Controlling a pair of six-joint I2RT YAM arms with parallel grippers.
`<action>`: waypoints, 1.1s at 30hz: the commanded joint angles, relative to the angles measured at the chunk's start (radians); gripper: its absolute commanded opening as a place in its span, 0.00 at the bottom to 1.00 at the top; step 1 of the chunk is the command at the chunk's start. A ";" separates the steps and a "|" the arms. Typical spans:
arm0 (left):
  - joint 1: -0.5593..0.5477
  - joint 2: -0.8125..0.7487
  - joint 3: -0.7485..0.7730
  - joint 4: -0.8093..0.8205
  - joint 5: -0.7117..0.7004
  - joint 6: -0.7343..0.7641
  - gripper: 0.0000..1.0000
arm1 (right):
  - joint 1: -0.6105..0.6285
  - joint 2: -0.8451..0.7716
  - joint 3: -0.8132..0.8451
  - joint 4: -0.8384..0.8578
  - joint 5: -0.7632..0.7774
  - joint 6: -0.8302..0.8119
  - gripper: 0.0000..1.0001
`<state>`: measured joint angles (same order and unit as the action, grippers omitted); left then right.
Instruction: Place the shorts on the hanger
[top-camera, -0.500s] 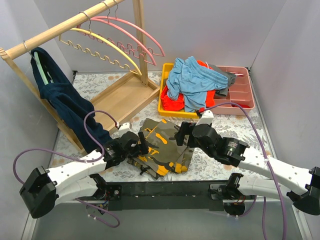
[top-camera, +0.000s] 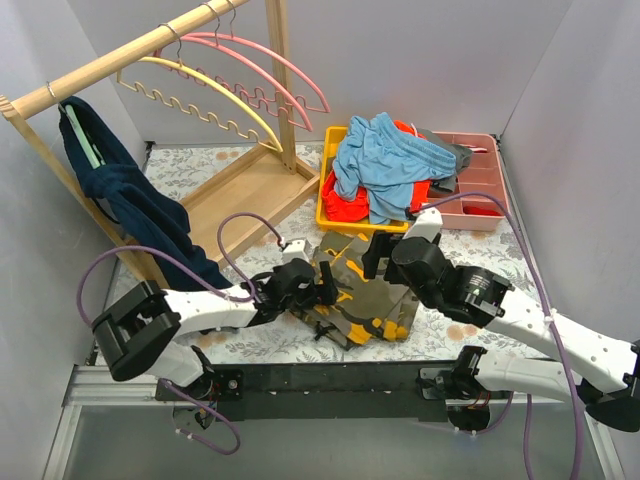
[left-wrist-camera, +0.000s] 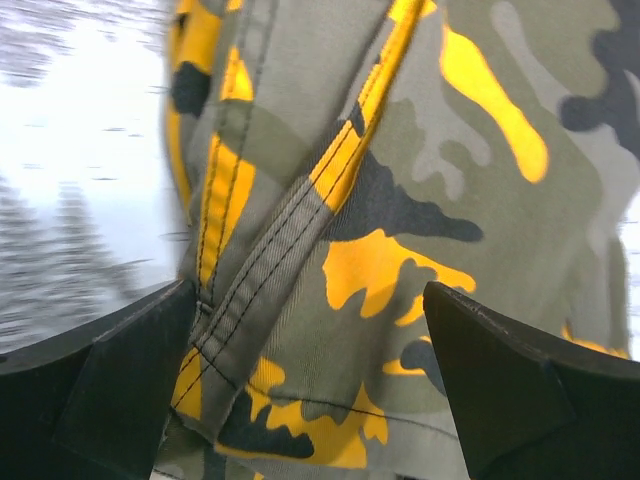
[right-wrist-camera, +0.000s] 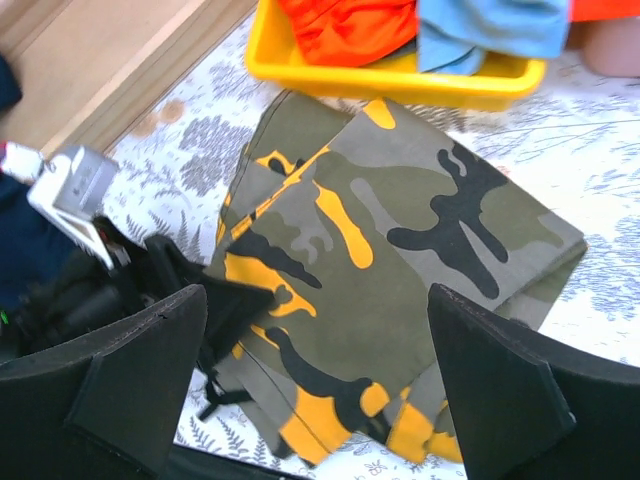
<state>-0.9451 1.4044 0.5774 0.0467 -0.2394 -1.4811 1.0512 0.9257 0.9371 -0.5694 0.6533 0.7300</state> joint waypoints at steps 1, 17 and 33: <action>-0.075 0.090 0.041 0.108 0.072 -0.162 0.98 | -0.042 -0.031 0.098 -0.082 0.094 0.000 0.98; -0.273 0.571 0.593 0.221 0.417 0.039 0.98 | -0.289 0.002 0.172 -0.141 -0.103 -0.086 0.99; -0.277 0.247 0.332 0.234 0.380 0.143 0.98 | -0.333 0.010 0.197 -0.132 -0.145 -0.103 0.99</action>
<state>-1.2270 1.8271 0.9733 0.3325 0.2573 -1.3651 0.7258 0.9379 1.1103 -0.7269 0.5179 0.6464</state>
